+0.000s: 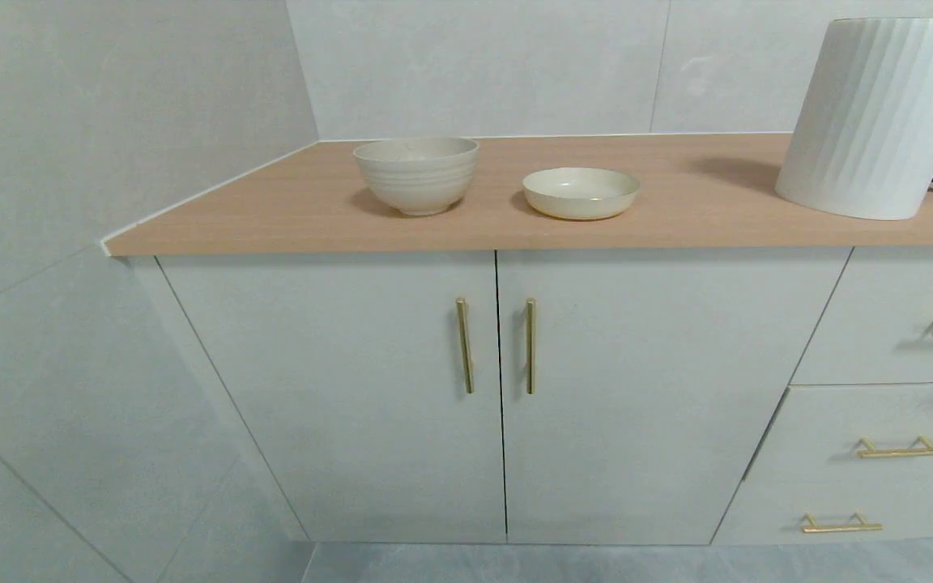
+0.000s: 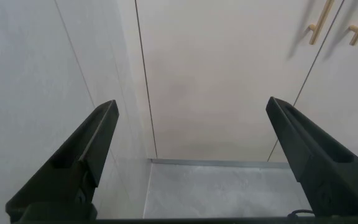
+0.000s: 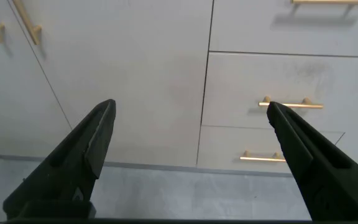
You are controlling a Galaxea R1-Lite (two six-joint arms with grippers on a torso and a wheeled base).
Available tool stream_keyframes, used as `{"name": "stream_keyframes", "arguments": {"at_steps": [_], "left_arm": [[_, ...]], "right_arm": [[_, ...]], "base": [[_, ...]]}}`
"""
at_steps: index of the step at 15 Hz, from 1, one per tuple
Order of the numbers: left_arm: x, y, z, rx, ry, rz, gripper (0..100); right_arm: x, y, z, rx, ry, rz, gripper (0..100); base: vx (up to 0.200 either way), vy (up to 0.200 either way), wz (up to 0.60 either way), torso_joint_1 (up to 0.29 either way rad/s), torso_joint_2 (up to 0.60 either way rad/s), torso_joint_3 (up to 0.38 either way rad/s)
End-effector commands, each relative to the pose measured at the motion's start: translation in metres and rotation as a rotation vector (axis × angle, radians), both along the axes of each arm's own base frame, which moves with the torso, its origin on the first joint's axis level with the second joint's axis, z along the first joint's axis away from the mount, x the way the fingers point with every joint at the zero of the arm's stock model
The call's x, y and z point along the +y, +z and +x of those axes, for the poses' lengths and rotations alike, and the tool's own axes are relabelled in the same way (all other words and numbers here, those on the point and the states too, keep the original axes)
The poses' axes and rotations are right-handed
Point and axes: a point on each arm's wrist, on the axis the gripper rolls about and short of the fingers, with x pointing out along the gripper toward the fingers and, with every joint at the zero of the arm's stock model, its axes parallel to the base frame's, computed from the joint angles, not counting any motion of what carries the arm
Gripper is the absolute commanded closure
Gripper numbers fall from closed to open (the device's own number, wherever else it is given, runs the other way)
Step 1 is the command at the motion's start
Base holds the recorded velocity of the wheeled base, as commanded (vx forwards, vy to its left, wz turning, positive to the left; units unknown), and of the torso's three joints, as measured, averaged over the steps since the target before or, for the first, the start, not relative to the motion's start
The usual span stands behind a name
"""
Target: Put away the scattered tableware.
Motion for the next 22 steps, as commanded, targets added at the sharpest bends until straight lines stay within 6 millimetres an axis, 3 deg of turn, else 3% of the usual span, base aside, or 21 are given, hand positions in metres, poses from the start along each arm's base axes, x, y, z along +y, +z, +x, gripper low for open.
{"name": "stream_keyframes", "arguments": {"at_steps": [1, 2, 3, 4, 5, 7, 8, 9, 10, 11, 13, 20, 22], "left_arm": [[0.000, 0.000, 0.000, -0.001, 0.001, 0.000, 0], [0.000, 0.000, 0.000, -0.001, 0.001, 0.000, 0], [0.000, 0.000, 0.000, -0.001, 0.001, 0.000, 0], [0.000, 0.000, 0.000, -0.001, 0.001, 0.000, 0], [0.000, 0.000, 0.000, -0.001, 0.001, 0.000, 0], [0.000, 0.000, 0.000, -0.001, 0.001, 0.000, 0], [0.000, 0.000, 0.000, -0.001, 0.001, 0.000, 0], [0.000, 0.000, 0.000, -0.001, 0.001, 0.000, 0], [0.000, 0.000, 0.000, -0.001, 0.001, 0.000, 0], [0.000, 0.000, 0.000, -0.001, 0.001, 0.000, 0], [0.000, 0.000, 0.000, -0.001, 0.001, 0.000, 0], [0.000, 0.000, 0.000, -0.001, 0.001, 0.000, 0], [0.000, 0.000, 0.000, -0.001, 0.001, 0.000, 0]], "right_arm": [[0.000, 0.000, 0.000, 0.000, 0.002, -0.025, 0], [0.000, 0.002, 0.000, -0.006, 0.009, -0.059, 0], [0.001, 0.030, -0.004, -0.050, 0.062, -0.052, 0], [0.001, 0.030, -0.004, -0.050, 0.062, -0.052, 0], [0.004, 0.089, 0.008, -0.024, 0.196, 0.016, 0], [0.006, 0.116, 0.049, 0.136, 0.264, 0.040, 0], [0.010, 0.132, 0.088, 0.235, 0.313, 0.059, 0], [0.016, 0.139, 0.112, 0.274, 0.366, 0.056, 0], [0.027, 0.145, 0.138, 0.302, 0.425, 0.053, 0], [0.030, 0.145, 0.144, 0.312, 0.438, 0.051, 0], [0.074, 0.150, 0.203, 0.392, 0.569, 0.058, 0], [0.150, 0.143, 0.290, 0.540, 0.844, 0.166, 0], [0.170, 0.127, 0.311, 0.587, 0.865, 0.167, 0]], "base": [[0.000, 0.000, 0.00, 0.000, 0.00, 0.000], [0.000, 0.000, 0.00, 0.000, 0.00, 0.000], [0.000, 0.000, 0.00, 0.000, 0.00, 0.000], [0.000, 0.000, 0.00, 0.000, 0.00, 0.000], [0.000, 0.000, 0.00, 0.000, 0.00, 0.000], [0.000, 0.000, 0.00, 0.000, 0.00, 0.000], [0.000, 0.000, 0.00, 0.000, 0.00, 0.000], [0.000, 0.000, 0.00, 0.000, 0.00, 0.000], [0.000, 0.000, 0.00, 0.000, 0.00, 0.000], [0.000, 0.000, 0.00, 0.000, 0.00, 0.000], [0.000, 0.000, 0.00, 0.000, 0.00, 0.000], [0.000, 0.000, 0.00, 0.000, 0.00, 0.000], [0.000, 0.000, 0.00, 0.000, 0.00, 0.000]]}}
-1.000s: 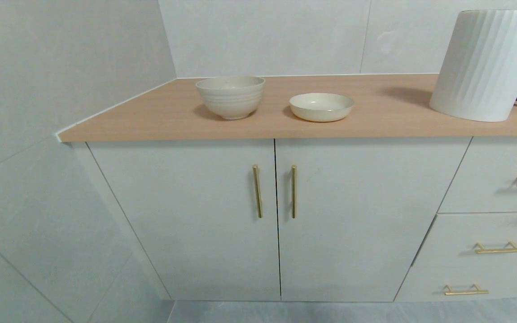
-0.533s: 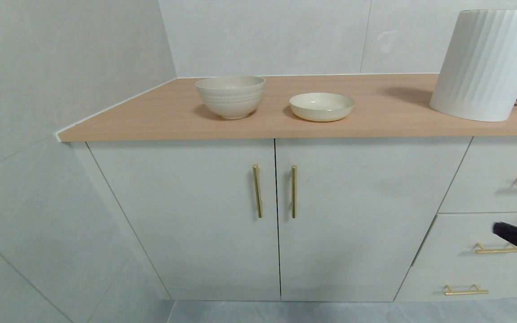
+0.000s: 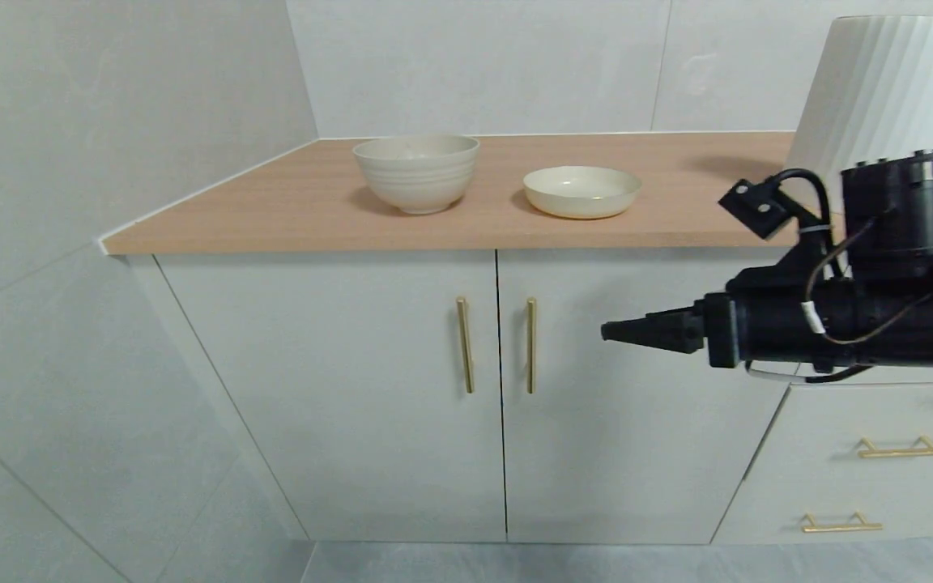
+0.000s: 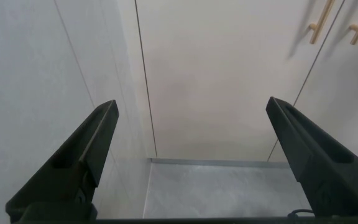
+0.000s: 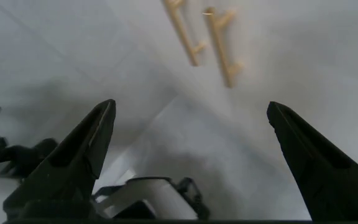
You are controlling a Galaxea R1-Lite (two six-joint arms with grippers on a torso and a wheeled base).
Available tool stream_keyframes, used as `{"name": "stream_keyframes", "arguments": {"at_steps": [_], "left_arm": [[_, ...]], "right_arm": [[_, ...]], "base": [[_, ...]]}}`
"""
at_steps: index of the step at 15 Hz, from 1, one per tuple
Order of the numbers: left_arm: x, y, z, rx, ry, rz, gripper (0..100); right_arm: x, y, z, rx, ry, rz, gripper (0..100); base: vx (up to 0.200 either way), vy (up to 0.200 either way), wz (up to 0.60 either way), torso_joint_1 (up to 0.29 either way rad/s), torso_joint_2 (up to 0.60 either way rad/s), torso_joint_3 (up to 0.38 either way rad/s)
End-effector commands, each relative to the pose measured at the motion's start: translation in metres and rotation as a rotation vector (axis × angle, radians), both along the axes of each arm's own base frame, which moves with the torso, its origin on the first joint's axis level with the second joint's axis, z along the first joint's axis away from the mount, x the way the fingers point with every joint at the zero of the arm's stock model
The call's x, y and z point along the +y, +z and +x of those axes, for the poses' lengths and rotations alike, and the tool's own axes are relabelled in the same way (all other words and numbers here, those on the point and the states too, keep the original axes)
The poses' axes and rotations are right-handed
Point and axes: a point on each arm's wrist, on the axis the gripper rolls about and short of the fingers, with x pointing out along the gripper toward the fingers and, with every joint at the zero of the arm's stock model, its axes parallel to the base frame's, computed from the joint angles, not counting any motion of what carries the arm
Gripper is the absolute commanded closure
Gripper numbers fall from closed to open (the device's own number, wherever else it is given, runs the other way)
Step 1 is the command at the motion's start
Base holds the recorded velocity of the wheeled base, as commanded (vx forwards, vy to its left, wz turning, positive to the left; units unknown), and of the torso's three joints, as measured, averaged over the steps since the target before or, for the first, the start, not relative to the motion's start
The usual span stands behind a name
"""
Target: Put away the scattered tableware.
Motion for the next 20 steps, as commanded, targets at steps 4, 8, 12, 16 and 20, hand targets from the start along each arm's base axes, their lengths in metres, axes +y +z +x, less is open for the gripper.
{"name": "stream_keyframes", "arguments": {"at_steps": [4, 8, 12, 16, 20], "left_arm": [[0.000, 0.000, 0.000, -0.001, 0.001, 0.000, 0], [0.000, 0.000, 0.000, -0.001, 0.001, 0.000, 0], [0.000, 0.000, 0.000, -0.001, 0.001, 0.000, 0], [0.000, 0.000, 0.000, -0.001, 0.001, 0.000, 0], [0.000, 0.000, 0.000, -0.001, 0.001, 0.000, 0]], "right_arm": [[0.069, -0.077, 0.070, 0.081, 0.063, -0.040, 0], [0.083, -0.104, 0.091, -0.016, 0.005, 0.002, 0], [0.099, -0.104, 0.089, -0.017, 0.009, 0.097, 0], [0.110, -0.105, 0.083, 0.005, 0.000, 0.171, 0], [0.101, -0.102, 0.063, 0.040, 0.062, 0.182, 0]], "base": [[0.000, 0.000, 0.00, 0.000, 0.00, 0.000], [0.000, 0.000, 0.00, 0.000, 0.00, 0.000], [0.000, 0.000, 0.00, 0.000, 0.00, 0.000], [0.000, 0.000, 0.00, 0.000, 0.00, 0.000], [0.000, 0.000, 0.00, 0.000, 0.00, 0.000]]}}
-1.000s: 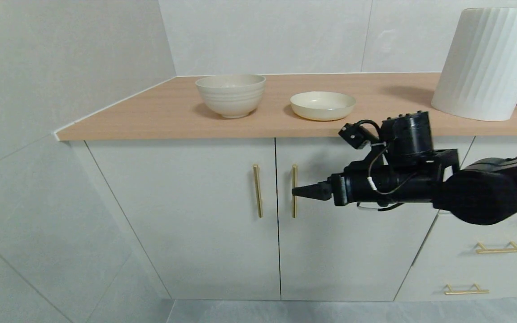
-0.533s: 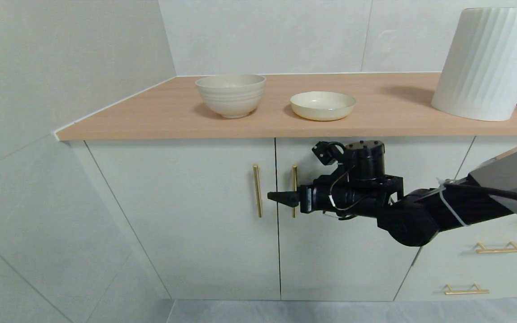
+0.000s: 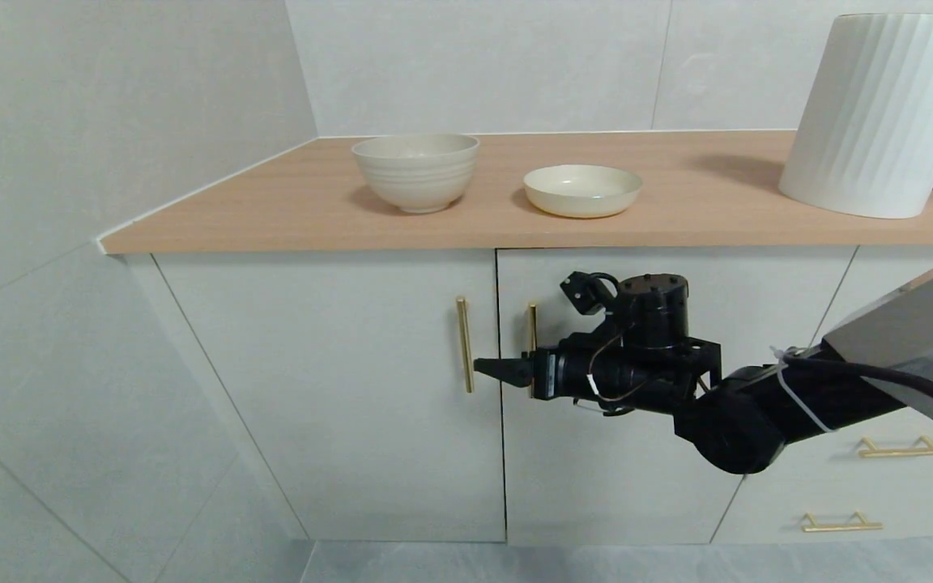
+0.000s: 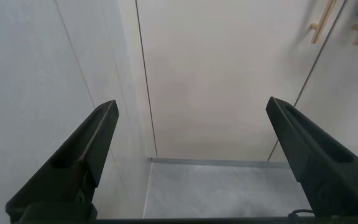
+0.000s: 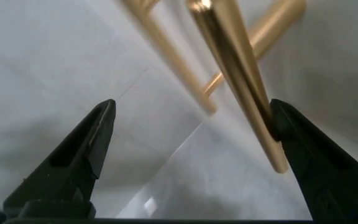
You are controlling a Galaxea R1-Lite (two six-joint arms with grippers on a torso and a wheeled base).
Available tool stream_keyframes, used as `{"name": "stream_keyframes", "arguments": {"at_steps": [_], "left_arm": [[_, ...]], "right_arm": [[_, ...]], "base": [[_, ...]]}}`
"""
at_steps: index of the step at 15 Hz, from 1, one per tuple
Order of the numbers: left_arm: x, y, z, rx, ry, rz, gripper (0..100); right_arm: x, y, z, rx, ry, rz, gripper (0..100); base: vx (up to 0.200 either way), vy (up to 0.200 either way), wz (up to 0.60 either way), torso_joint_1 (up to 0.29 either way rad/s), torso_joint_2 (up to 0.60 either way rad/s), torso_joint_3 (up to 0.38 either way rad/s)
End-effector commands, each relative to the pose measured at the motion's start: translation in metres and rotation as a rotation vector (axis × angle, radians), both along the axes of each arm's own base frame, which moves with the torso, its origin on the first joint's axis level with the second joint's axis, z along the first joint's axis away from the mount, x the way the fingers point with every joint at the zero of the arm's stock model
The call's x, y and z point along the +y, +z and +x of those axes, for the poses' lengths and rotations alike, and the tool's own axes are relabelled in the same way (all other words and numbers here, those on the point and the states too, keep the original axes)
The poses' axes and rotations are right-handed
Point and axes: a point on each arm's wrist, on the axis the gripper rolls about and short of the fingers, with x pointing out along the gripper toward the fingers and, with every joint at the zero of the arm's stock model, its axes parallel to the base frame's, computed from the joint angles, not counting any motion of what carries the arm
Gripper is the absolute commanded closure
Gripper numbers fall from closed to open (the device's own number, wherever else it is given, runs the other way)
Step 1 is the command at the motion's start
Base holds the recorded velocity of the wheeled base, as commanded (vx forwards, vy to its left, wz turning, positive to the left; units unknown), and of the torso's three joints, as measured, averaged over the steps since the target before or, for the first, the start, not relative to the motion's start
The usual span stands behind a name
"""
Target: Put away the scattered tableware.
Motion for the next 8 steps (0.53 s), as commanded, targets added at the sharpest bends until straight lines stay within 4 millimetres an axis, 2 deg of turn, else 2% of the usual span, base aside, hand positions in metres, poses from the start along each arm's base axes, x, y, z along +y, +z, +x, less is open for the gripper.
{"name": "stream_keyframes", "arguments": {"at_steps": [1, 6, 8], "left_arm": [[0.000, 0.000, 0.000, -0.001, 0.001, 0.000, 0], [0.000, 0.000, 0.000, -0.001, 0.001, 0.000, 0], [0.000, 0.000, 0.000, -0.001, 0.001, 0.000, 0]], "right_arm": [[-0.006, 0.009, -0.013, 0.002, 0.050, 0.014, 0], [-0.010, -0.002, -0.032, -0.025, 0.108, 0.043, 0], [-0.012, 0.000, -0.048, -0.031, 0.152, 0.052, 0]], "base": [[0.000, 0.000, 0.00, 0.000, 0.00, 0.000], [0.000, 0.000, 0.00, 0.000, 0.00, 0.000], [0.000, 0.000, 0.00, 0.000, 0.00, 0.000]]}}
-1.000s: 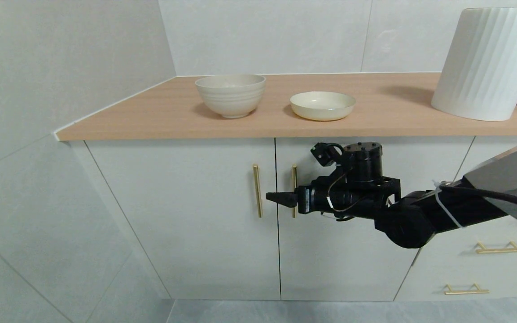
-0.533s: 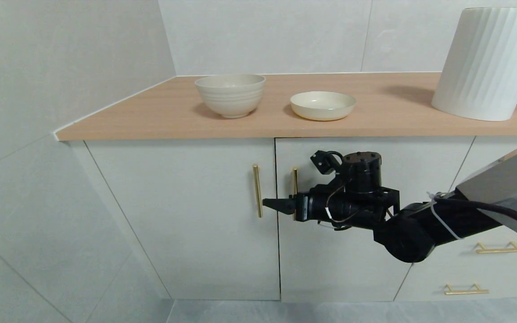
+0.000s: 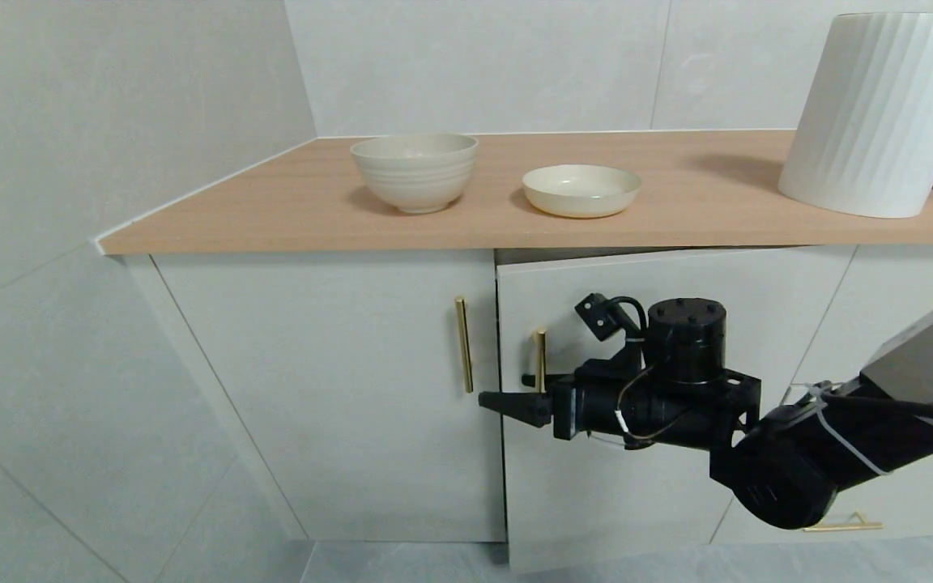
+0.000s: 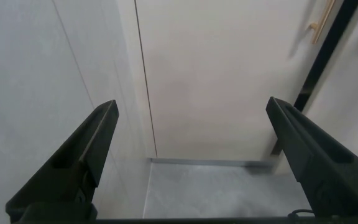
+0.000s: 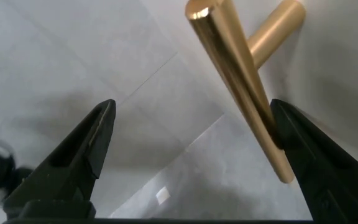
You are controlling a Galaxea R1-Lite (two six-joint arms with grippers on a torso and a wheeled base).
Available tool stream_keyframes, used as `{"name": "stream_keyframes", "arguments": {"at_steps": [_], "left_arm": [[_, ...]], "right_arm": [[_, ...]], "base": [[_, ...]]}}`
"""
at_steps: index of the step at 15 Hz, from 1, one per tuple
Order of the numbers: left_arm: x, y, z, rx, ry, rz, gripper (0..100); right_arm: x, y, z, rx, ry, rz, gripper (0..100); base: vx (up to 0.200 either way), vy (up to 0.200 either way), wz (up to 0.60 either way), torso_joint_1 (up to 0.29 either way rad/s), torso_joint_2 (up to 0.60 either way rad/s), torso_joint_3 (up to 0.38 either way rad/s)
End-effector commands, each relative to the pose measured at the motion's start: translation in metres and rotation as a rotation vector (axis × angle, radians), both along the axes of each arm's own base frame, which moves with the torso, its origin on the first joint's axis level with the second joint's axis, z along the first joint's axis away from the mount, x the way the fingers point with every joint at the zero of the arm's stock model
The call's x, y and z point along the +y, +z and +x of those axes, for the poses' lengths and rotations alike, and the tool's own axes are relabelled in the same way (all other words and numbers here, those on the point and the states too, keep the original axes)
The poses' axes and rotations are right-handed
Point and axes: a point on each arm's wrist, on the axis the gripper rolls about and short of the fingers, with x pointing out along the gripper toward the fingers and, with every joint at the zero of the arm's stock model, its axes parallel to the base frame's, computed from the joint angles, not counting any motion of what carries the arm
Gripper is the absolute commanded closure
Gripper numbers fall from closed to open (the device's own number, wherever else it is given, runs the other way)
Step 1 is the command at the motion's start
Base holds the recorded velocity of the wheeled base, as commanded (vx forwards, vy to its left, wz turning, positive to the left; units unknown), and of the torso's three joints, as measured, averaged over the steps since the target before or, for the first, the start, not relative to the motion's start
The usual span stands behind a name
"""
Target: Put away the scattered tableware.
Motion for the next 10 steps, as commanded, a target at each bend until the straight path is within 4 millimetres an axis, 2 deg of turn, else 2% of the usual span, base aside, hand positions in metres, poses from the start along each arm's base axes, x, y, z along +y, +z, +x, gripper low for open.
{"name": "stream_keyframes", "arguments": {"at_steps": [1, 5, 9, 10], "left_arm": [[0.000, 0.000, 0.000, -0.001, 0.001, 0.000, 0], [0.000, 0.000, 0.000, 0.000, 0.001, 0.001, 0], [0.000, 0.001, 0.000, -0.006, 0.014, 0.006, 0], [0.000, 0.011, -0.003, -0.056, 0.019, 0.007, 0]], "right_arm": [[-0.009, 0.007, -0.021, 0.004, 0.054, 0.004, 0], [-0.029, 0.014, -0.050, 0.040, 0.190, 0.014, 0], [-0.043, 0.016, -0.070, 0.058, 0.243, 0.014, 0], [-0.048, 0.019, -0.075, 0.056, 0.247, 0.017, 0]], "base": [[0.000, 0.000, 0.00, 0.000, 0.00, 0.000], [0.000, 0.000, 0.00, 0.000, 0.00, 0.000], [0.000, 0.000, 0.00, 0.000, 0.00, 0.000], [0.000, 0.000, 0.00, 0.000, 0.00, 0.000]]}}
